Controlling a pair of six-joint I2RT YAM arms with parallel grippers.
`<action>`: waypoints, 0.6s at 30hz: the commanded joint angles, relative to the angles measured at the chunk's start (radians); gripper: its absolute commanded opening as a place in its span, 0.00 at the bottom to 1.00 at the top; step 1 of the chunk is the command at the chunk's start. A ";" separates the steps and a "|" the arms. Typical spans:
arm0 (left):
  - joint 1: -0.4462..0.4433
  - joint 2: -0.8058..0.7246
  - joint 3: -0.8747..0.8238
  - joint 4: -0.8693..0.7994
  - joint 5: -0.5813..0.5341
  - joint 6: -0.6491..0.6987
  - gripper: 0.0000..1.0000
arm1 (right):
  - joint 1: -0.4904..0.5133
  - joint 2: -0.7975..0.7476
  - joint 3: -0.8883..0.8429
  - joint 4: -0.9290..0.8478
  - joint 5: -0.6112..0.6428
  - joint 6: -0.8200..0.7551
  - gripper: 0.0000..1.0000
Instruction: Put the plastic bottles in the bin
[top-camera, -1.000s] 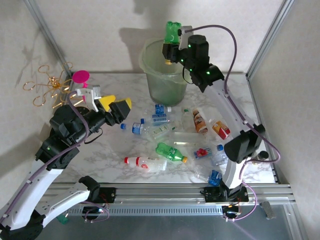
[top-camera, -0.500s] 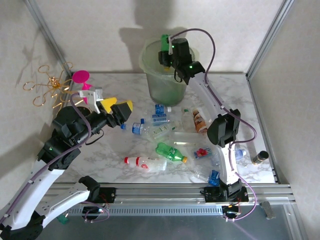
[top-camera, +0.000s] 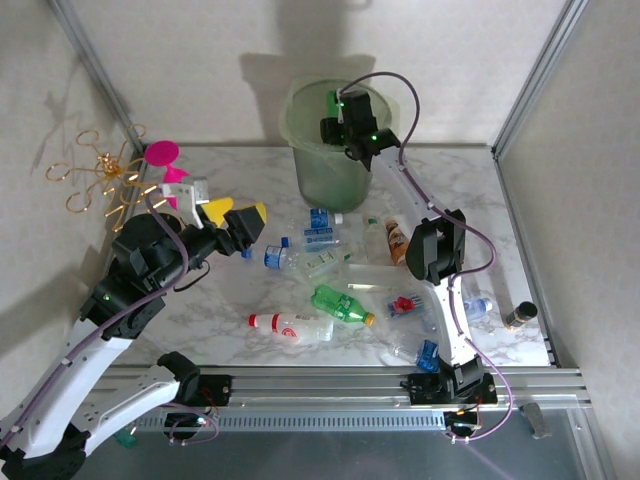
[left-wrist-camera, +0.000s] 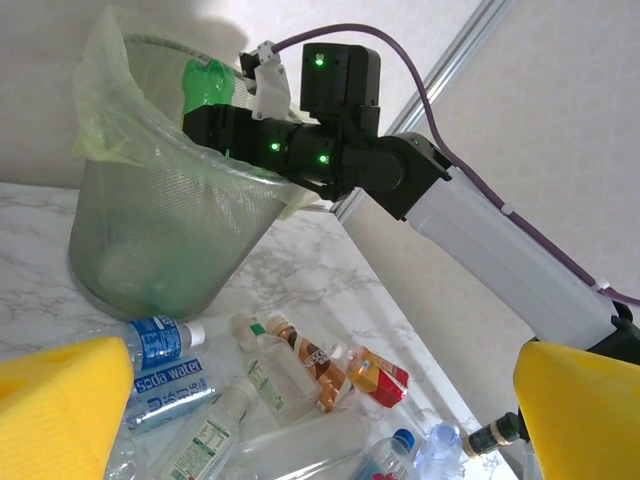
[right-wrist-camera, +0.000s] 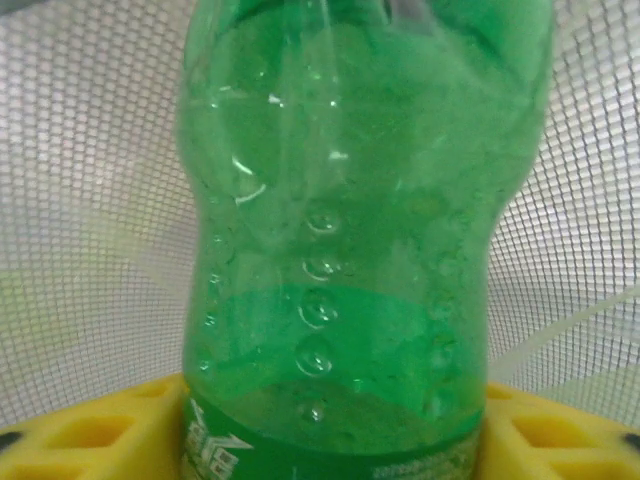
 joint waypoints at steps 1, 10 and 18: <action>-0.007 -0.021 -0.008 0.040 -0.033 0.008 0.98 | 0.001 0.009 0.024 -0.020 0.015 -0.004 0.70; -0.006 -0.033 -0.009 0.041 -0.039 0.005 0.99 | 0.001 -0.061 0.019 0.002 0.020 -0.004 0.73; -0.006 -0.040 -0.012 0.020 -0.047 -0.006 0.99 | 0.001 -0.161 0.015 0.014 0.022 -0.017 0.73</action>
